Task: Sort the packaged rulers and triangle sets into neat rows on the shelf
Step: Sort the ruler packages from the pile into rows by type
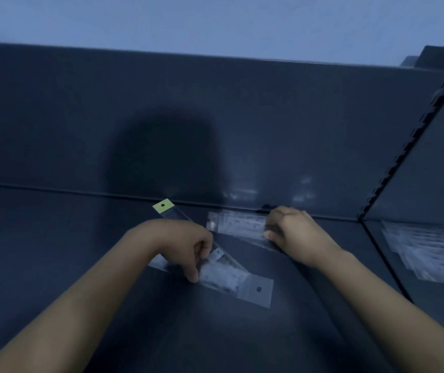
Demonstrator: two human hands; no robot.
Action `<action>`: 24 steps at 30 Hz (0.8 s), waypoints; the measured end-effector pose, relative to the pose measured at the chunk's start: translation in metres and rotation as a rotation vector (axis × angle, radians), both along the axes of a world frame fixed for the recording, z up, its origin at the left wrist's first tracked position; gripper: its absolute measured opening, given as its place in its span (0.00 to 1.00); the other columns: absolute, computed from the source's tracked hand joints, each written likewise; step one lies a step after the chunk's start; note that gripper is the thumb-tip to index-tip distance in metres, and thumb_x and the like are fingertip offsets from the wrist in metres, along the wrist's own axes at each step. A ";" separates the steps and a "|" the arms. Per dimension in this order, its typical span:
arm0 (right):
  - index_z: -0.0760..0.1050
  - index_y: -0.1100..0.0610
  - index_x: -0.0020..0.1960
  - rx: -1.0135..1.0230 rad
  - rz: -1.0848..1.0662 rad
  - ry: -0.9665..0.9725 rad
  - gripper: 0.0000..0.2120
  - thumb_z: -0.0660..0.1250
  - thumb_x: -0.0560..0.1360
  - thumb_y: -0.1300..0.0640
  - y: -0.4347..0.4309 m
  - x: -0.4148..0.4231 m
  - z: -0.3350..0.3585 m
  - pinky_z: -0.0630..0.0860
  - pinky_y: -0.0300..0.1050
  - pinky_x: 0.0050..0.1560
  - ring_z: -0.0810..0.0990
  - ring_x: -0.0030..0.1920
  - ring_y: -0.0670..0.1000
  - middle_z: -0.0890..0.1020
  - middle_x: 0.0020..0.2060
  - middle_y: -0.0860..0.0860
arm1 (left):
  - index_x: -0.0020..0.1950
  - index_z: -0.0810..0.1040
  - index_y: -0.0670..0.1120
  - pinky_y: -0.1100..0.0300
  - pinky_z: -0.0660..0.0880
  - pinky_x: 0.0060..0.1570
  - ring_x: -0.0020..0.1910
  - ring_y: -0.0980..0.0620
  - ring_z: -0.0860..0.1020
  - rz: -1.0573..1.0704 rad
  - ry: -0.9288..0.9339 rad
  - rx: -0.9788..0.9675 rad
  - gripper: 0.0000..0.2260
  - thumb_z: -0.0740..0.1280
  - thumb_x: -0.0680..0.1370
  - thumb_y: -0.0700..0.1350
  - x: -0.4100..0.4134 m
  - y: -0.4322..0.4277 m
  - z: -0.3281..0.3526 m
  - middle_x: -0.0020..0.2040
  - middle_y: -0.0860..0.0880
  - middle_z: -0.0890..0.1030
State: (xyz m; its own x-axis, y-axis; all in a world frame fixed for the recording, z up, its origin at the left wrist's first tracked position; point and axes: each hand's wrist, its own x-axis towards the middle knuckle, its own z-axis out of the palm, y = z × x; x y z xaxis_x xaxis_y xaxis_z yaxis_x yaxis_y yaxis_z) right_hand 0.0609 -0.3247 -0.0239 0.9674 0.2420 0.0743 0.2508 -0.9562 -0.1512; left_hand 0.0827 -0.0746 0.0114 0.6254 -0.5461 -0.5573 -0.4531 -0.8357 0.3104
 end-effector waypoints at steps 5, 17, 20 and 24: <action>0.72 0.51 0.45 0.297 -0.036 0.062 0.04 0.67 0.76 0.54 -0.009 -0.017 0.011 0.74 0.46 0.49 0.75 0.47 0.49 0.77 0.44 0.46 | 0.48 0.81 0.52 0.65 0.72 0.40 0.36 0.60 0.77 -0.121 0.186 -0.175 0.08 0.74 0.72 0.41 -0.002 -0.005 0.008 0.41 0.52 0.82; 0.74 0.54 0.45 0.539 -0.397 0.021 0.04 0.67 0.75 0.61 -0.090 -0.106 0.037 0.72 0.40 0.40 0.77 0.39 0.48 0.79 0.38 0.49 | 0.51 0.83 0.49 0.65 0.72 0.30 0.37 0.57 0.79 -0.049 0.302 -0.859 0.11 0.74 0.72 0.37 -0.008 -0.101 0.024 0.43 0.49 0.84; 0.72 0.54 0.46 0.525 -0.417 -0.001 0.05 0.64 0.75 0.63 -0.115 -0.135 0.040 0.68 0.30 0.36 0.74 0.37 0.44 0.77 0.41 0.49 | 0.56 0.81 0.45 0.65 0.72 0.28 0.36 0.56 0.79 -0.037 0.354 -0.928 0.14 0.72 0.72 0.34 -0.028 -0.142 0.025 0.41 0.51 0.83; 0.78 0.60 0.46 0.648 -0.402 0.067 0.08 0.61 0.76 0.67 -0.153 -0.165 0.039 0.65 0.27 0.25 0.72 0.25 0.36 0.78 0.34 0.42 | 0.58 0.78 0.43 0.62 0.74 0.29 0.39 0.53 0.79 0.108 0.429 -1.104 0.16 0.71 0.73 0.32 -0.063 -0.199 0.018 0.40 0.50 0.81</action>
State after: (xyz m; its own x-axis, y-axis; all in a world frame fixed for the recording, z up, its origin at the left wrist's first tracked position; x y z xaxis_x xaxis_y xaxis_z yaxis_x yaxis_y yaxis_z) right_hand -0.1043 -0.4780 0.0151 0.9793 -0.2014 0.0190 -0.1273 -0.6866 -0.7158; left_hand 0.0194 -0.2731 0.0298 0.5744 -0.8186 0.0064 -0.0803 -0.0486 0.9956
